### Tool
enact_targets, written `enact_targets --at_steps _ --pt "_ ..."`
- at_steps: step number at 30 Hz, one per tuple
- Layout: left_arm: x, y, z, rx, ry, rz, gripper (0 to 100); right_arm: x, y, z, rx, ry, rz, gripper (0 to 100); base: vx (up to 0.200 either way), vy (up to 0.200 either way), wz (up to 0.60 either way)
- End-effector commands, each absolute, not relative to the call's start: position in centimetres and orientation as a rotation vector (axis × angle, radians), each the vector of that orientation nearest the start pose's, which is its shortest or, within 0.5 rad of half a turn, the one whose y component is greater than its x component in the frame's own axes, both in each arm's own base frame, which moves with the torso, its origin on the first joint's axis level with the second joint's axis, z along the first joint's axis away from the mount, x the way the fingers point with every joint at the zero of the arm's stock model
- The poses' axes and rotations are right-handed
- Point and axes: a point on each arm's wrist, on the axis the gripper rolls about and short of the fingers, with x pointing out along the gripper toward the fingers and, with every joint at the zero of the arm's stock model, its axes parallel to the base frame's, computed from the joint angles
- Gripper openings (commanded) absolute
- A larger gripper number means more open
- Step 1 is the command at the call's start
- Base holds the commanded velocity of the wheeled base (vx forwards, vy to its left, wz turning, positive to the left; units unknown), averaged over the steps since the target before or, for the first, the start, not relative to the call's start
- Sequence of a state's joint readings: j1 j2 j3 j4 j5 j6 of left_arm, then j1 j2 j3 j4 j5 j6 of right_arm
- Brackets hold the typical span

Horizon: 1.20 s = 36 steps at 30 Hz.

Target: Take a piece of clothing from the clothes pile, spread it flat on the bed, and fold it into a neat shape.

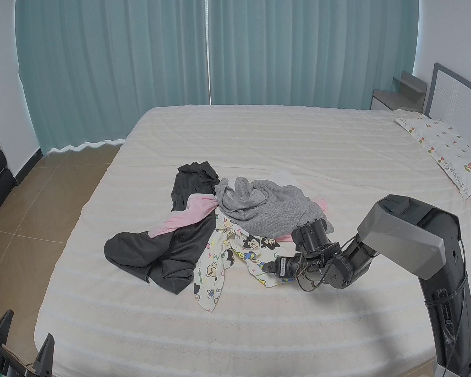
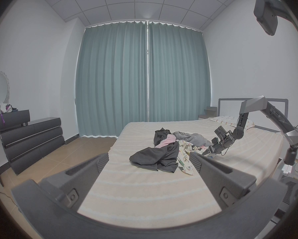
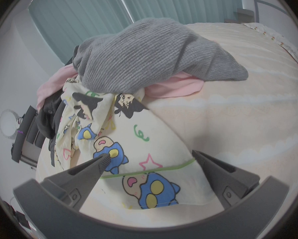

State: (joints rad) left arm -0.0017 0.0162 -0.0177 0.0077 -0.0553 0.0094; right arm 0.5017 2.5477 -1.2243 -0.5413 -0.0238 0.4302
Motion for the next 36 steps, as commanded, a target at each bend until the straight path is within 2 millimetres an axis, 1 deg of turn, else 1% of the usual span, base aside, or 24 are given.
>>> enact_targets --at_steps 1,2,6,14,17,20,23,24,25,26,27,29,32,33,35,36 --pt "-2.3 -0.1 7.5 0.009 0.007 -0.057 100 38.1 21.7 -5.3 0.143 0.829 0.320 100 0.000 0.000 0.00" --pt "-2.3 -0.1 7.5 0.009 0.007 -0.057 100 38.1 21.7 -5.3 0.141 0.829 0.320 0 0.000 0.000 0.00" --pt "-2.3 -0.1 7.5 0.009 0.007 -0.057 100 37.9 22.1 -5.3 0.130 0.830 0.332 0 0.000 0.000 0.00" --pt "-2.3 -0.1 7.5 0.009 0.007 -0.057 100 37.7 21.9 -5.1 0.130 0.836 0.335 0 0.000 0.000 0.00" --pt "-2.3 -0.1 7.5 0.009 0.007 -0.057 100 36.3 21.2 -4.3 0.134 0.857 0.355 0 0.000 0.000 0.00" --pt "-2.3 -0.1 7.5 0.009 0.007 -0.057 100 34.7 20.3 -2.6 0.168 0.851 0.407 0 0.000 0.000 0.00" --pt "-2.3 -0.1 7.5 0.009 0.007 -0.057 100 32.9 18.8 -0.6 0.213 0.804 0.457 0 0.000 0.000 0.00" --pt "-2.3 -0.1 7.5 0.009 0.007 -0.057 100 32.6 18.5 -0.4 0.219 0.797 0.464 0 0.000 0.000 0.00" --pt "-2.3 -0.1 7.5 0.009 0.007 -0.057 100 31.5 17.6 0.7 0.236 0.767 0.482 0 0.000 0.000 0.00" --pt "-2.3 -0.1 7.5 0.009 0.007 -0.057 100 30.9 17.1 1.2 0.246 0.750 0.494 0 0.000 0.000 0.00" --pt "-2.3 -0.1 7.5 0.009 0.007 -0.057 100 29.8 16.5 2.1 0.258 0.727 0.516 0 0.000 0.000 0.00" --pt "-2.3 -0.1 7.5 0.009 0.007 -0.057 100 27.8 15.2 3.4 0.279 0.695 0.554 0 0.000 0.000 0.00" --pt "-2.3 -0.1 7.5 0.009 0.007 -0.057 100 24.9 13.9 5.1 0.306 0.636 0.620 0 0.000 0.000 0.00" --pt "-2.3 -0.1 7.5 0.009 0.007 -0.057 100 24.9 13.9 5.1 0.306 0.636 0.620 0 0.000 0.000 0.00" --pt "-2.3 -0.1 7.5 0.011 0.007 -0.057 100 22.9 13.2 6.7 0.323 0.554 0.665 0 0.000 0.000 0.00" --pt "-2.3 -0.1 7.5 0.011 0.007 -0.057 100 22.9 13.2 6.7 0.323 0.554 0.665 0 0.000 0.000 0.00"
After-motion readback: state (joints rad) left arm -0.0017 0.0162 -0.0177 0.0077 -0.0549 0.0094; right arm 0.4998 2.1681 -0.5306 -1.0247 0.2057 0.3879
